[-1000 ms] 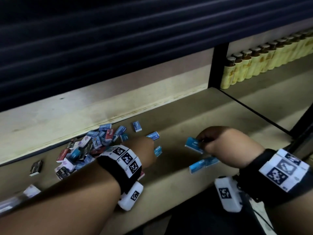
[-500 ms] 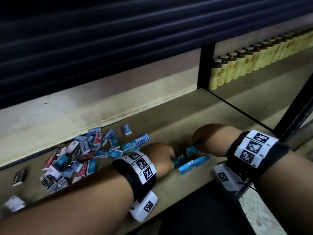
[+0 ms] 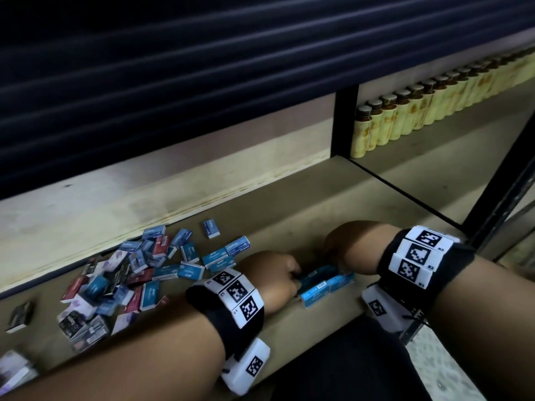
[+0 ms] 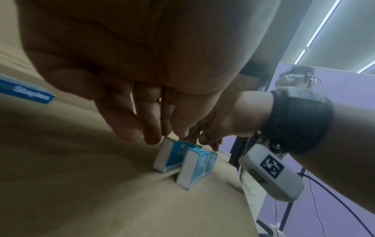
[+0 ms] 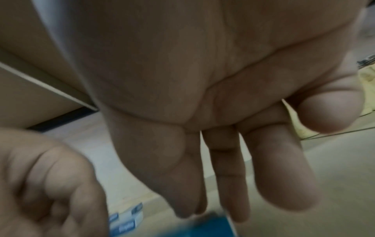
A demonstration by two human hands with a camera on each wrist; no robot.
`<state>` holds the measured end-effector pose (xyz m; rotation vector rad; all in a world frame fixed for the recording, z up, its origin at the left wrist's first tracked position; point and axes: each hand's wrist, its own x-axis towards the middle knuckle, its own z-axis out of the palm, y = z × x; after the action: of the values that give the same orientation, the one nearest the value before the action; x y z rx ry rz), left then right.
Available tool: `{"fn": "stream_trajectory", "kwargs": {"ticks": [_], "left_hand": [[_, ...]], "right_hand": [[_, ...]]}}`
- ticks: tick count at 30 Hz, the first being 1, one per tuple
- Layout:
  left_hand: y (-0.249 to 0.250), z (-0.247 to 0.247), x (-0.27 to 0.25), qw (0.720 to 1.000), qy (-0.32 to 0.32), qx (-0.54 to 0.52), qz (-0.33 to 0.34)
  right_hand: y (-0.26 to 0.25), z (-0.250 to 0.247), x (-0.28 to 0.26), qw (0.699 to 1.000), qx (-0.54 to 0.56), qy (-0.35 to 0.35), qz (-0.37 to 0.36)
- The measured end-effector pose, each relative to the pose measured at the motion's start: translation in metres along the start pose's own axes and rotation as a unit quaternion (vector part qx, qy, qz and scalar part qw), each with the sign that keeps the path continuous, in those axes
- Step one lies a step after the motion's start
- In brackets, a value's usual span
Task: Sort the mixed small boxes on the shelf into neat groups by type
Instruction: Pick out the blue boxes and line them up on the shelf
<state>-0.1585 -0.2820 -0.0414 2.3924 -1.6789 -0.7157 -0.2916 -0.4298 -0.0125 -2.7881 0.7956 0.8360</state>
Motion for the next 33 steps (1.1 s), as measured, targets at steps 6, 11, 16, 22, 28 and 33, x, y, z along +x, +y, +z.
{"fn": "stream_trajectory", "kwargs": {"ticks": [6,11,16,22,28,33], "left_hand": [[-0.026,-0.003,-0.028,0.998,0.039,-0.05,-0.018],[-0.058,-0.008,-0.062,0.994,0.069,-0.076,-0.037],[-0.087,-0.019,-0.093,0.989,0.092,-0.093,-0.075],[-0.129,-0.033,-0.118,0.98,0.145,-0.078,-0.111],[-0.168,-0.039,-0.14,0.968,0.185,-0.083,-0.15],[-0.187,-0.034,-0.159,0.962,0.202,-0.095,-0.157]], "right_hand": [[-0.003,-0.001,-0.02,0.981,0.131,0.141,0.012],[-0.039,-0.006,-0.021,0.981,0.125,0.147,-0.026],[-0.075,-0.013,-0.011,0.983,0.1,0.143,-0.059],[-0.121,-0.021,0.01,0.973,0.052,0.201,-0.101],[-0.161,-0.034,0.028,0.96,0.041,0.203,-0.189],[-0.182,-0.025,0.055,0.977,-0.002,0.17,-0.132]]}}
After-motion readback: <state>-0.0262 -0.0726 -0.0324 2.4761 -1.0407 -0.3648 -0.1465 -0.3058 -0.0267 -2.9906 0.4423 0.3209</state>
